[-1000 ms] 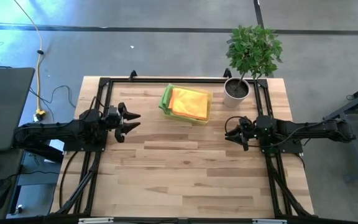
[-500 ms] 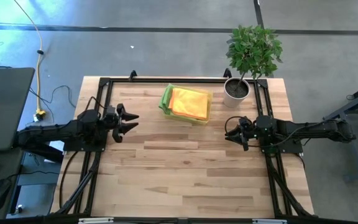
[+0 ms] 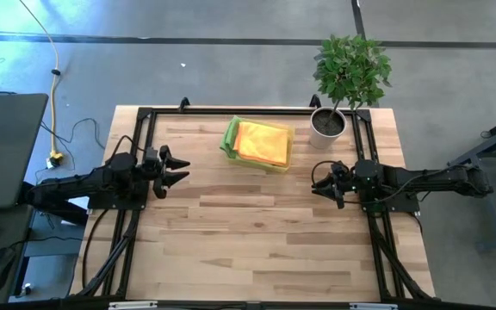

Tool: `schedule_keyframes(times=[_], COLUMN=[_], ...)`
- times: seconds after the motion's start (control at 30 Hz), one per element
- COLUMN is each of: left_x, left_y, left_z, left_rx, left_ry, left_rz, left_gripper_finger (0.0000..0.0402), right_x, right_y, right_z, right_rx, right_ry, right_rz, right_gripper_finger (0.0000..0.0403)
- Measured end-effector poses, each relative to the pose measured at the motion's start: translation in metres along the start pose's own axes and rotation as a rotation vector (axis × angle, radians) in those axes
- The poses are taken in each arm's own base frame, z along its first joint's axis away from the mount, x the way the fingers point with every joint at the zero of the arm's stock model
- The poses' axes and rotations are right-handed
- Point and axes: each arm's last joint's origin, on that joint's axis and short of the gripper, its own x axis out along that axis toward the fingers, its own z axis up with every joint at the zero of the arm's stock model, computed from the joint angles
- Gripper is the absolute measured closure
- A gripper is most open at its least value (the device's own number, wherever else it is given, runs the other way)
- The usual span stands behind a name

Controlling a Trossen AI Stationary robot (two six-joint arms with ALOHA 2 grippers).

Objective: Fold microfiber towels
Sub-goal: Return to home position

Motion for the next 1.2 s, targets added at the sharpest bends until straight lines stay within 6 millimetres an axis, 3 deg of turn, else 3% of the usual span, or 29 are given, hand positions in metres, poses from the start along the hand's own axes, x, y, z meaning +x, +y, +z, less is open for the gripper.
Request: schedule_keyframes(times=[1.2], left_x=[0.0003], left_y=[0.0001], left_z=[-0.0003], left_rx=[-0.019], left_ry=[0.003], left_rz=[0.004], left_gripper_finger=[0.0218], right_x=[0.0000], right_y=[0.0000], right_z=[0.0000], right_rx=[0.000], right_ry=[0.000], right_rz=[0.000], right_gripper_finger=[0.0286])
